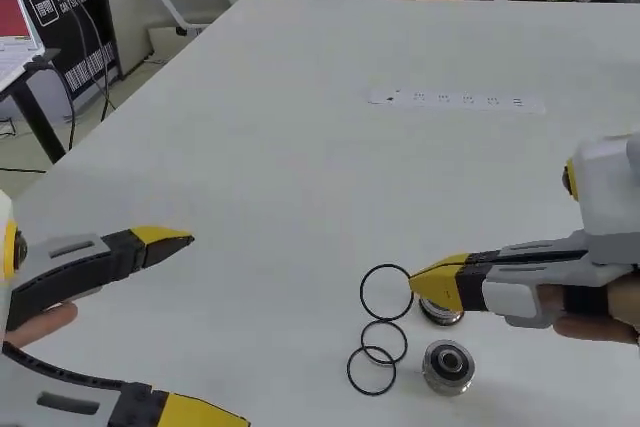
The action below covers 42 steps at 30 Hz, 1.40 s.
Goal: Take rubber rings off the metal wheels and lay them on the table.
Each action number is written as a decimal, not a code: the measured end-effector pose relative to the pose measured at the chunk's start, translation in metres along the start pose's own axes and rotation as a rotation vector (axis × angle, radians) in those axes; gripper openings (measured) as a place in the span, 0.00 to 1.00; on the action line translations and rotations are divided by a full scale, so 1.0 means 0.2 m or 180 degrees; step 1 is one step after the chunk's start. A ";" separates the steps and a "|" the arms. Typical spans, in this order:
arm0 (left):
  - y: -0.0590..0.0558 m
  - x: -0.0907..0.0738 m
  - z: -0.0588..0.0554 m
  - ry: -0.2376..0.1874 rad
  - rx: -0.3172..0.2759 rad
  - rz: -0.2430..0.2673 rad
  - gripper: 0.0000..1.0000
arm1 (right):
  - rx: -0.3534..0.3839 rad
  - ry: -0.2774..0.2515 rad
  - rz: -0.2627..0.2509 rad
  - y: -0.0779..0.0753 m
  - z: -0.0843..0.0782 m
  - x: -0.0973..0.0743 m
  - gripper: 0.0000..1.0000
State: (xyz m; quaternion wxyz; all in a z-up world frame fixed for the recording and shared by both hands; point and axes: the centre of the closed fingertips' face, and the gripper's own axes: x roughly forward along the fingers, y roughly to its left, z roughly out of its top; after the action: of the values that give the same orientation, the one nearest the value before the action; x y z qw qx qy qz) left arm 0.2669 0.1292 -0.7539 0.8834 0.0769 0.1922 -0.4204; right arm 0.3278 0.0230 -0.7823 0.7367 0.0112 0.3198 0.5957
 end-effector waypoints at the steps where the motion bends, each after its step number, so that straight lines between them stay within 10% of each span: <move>1: 0.00 0.00 0.00 0.0001 -0.0003 0.0000 1.00 | 0.0015 0.0020 0.0022 0.00 -0.01 0.01 0.00; 42: -0.02 -0.01 -0.01 -0.0002 -0.0198 -0.0027 1.00 | 0.0086 0.0491 0.0010 -0.07 -0.27 0.17 0.00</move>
State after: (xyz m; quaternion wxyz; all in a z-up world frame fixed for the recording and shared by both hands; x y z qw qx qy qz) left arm 0.2620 0.1289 -0.7537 0.8836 0.0485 0.2052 -0.4180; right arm 0.3172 0.0289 -0.8473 0.7087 -0.0243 0.3835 0.5916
